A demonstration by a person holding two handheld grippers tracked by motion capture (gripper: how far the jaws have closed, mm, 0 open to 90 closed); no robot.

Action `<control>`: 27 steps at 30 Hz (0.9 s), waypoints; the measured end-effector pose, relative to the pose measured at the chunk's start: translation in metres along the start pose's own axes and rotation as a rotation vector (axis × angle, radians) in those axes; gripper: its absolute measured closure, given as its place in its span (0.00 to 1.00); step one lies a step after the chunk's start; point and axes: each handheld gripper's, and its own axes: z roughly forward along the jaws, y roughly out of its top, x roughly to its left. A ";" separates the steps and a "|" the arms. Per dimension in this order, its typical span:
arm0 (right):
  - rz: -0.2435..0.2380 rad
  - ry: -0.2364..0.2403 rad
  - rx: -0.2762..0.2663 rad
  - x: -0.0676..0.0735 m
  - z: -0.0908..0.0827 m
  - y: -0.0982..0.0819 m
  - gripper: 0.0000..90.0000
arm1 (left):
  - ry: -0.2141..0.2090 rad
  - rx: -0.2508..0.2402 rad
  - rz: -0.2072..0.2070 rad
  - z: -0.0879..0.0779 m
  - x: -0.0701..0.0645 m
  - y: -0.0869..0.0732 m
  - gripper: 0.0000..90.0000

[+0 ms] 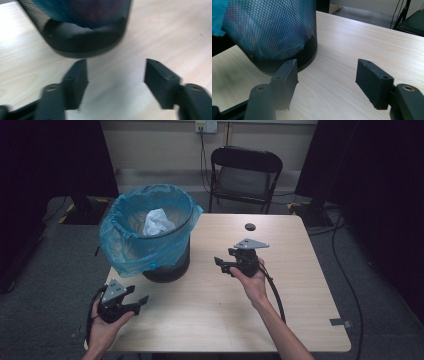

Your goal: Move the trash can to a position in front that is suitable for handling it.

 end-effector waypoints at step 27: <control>0.069 -0.060 -0.026 0.000 0.106 0.063 0.44 | 0.195 -0.118 -0.278 0.041 0.098 0.045 0.45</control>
